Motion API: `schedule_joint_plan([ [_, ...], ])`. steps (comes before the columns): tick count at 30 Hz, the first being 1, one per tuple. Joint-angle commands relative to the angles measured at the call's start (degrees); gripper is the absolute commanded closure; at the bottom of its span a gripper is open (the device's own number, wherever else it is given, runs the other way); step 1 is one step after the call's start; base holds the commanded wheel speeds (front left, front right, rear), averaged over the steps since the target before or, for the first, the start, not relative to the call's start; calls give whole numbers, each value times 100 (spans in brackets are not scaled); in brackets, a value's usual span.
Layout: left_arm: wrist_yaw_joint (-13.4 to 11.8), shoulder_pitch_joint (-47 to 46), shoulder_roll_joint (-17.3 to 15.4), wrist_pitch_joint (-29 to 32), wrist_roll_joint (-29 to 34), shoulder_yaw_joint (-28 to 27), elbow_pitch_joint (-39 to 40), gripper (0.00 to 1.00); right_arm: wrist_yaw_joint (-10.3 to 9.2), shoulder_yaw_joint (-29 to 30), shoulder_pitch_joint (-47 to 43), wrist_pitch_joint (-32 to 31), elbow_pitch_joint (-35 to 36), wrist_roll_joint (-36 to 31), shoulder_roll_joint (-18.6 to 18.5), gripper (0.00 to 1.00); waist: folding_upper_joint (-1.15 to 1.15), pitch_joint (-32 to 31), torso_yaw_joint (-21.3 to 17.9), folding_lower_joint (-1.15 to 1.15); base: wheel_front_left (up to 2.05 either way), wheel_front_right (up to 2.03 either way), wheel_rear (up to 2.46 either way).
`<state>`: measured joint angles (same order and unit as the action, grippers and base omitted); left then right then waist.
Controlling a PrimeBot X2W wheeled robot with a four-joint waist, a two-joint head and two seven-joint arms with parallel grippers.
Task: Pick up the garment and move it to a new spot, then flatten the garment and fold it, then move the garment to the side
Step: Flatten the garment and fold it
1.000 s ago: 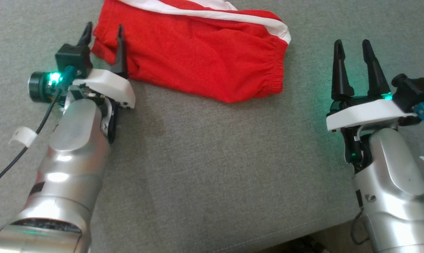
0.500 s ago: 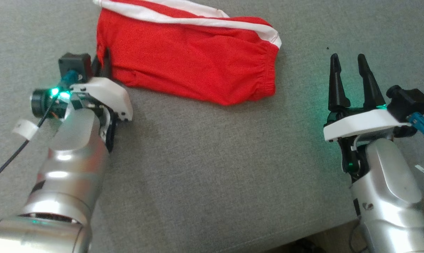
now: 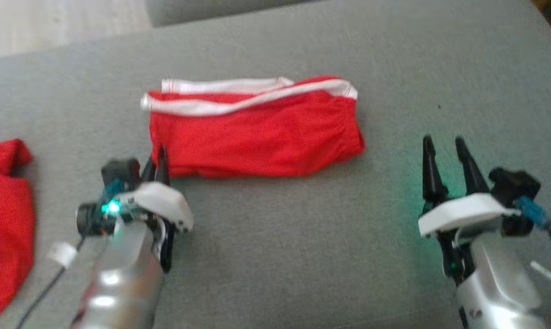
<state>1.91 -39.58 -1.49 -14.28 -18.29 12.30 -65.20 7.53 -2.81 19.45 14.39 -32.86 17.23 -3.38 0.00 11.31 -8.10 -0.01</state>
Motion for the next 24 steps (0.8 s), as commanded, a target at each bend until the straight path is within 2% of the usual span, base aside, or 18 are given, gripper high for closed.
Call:
schedule_joint_plan([
  [1, -62, 150, -150, -69, -34, -205, 238, 100, -4, -99, -21, 61, 116, 28, 50, 0, 0, -318, 305, 1, 0, 0, 0],
  [8, -270, 1525, -141, -71, -314, -275, 1432, 100, -4, -201, -365, 61, -31, 83, 50, 0, 0, -523, 587, 1, 0, 0, 0],
  [9, -295, 1665, -141, -71, -348, -227, 1589, 87, -4, -248, -368, 61, -40, 109, 50, 0, 0, -504, 612, 1, 0, 0, 0],
  [10, -324, 1782, -141, -71, -374, -167, 1741, 56, -4, -308, -355, 61, -40, 150, 50, 0, 0, -479, 644, 1, 0, 0, 0],
  [11, -368, 1873, -140, -71, -409, -126, 1911, 0, -4, -386, -323, 61, -27, 191, 50, 0, 0, -453, 672, 1, 0, 0, 0],
  [19, -622, 2240, -140, -72, -452, 326, 3003, 0, -4, -1132, 338, 61, 4, 614, 50, 0, 0, -162, 1056, 1, 0, 0, 0],
  [24, -688, 2255, -140, -72, -476, 628, 3203, 0, -4, -1341, 776, 61, -729, 657, 50, 0, 0, -34, 1396, 1, 0, 0, 0],
])
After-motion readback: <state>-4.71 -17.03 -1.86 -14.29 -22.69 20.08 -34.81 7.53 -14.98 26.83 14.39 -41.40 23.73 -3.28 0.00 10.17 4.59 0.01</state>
